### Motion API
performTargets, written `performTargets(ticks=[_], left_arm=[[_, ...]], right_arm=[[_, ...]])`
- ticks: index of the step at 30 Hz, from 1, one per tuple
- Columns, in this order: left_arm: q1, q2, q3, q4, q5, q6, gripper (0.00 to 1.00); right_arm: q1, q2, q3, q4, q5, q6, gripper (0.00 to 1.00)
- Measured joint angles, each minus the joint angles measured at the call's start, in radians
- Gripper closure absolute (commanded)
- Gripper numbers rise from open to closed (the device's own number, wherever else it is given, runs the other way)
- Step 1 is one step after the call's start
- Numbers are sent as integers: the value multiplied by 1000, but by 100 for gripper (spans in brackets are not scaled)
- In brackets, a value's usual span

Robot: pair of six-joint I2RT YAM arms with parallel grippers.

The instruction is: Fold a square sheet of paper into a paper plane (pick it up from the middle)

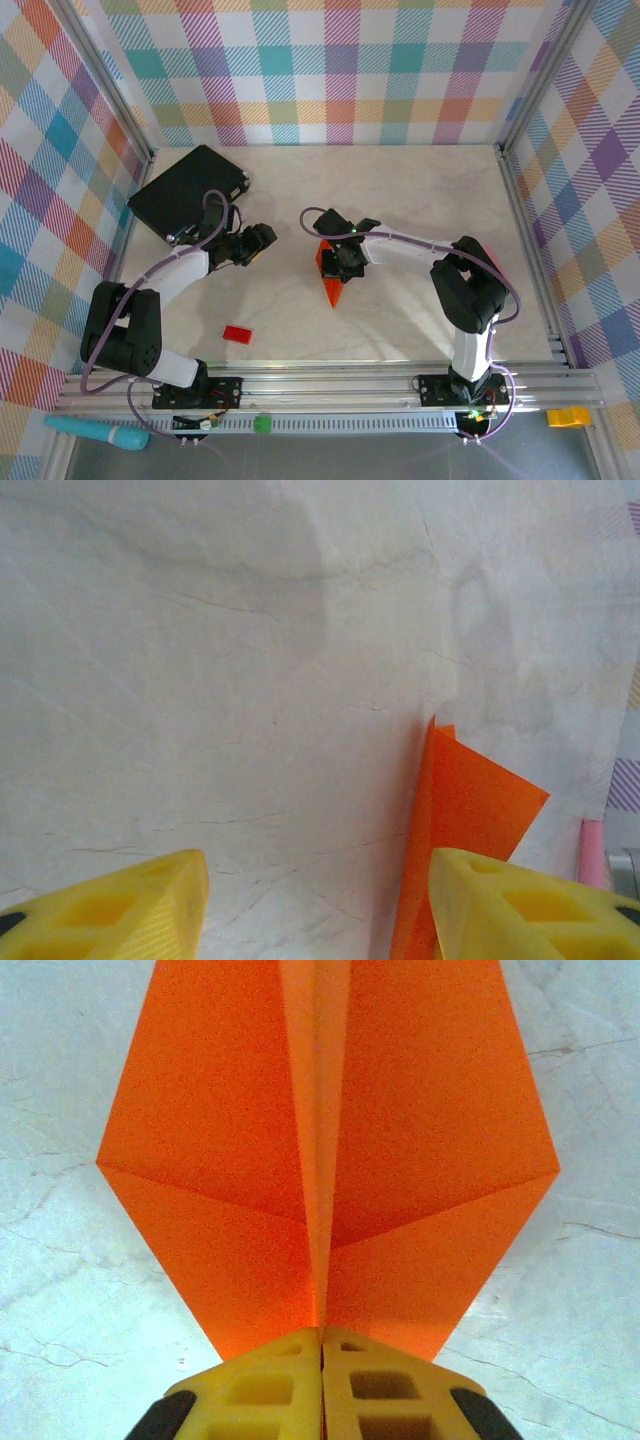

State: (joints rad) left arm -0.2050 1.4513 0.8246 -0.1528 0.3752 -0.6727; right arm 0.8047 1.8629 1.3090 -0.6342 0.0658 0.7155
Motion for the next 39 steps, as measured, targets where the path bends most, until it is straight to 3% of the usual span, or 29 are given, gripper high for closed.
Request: performTargets(ticks=[10, 23, 31, 39], left_arm=[[46, -17, 3, -138, -75, 114, 35], [47, -17, 5, -163, -82, 143, 31], [47, -42, 5, -187, -114, 143, 24], [47, -71, 5, -189, -137, 140, 11]], right_arm=[[0, 55, 21, -40, -26, 9, 77], [0, 94, 37, -42, -60, 25, 75], [0, 109, 58, -55, -58, 35, 80], [1, 109, 61, -68, -42, 53, 93]])
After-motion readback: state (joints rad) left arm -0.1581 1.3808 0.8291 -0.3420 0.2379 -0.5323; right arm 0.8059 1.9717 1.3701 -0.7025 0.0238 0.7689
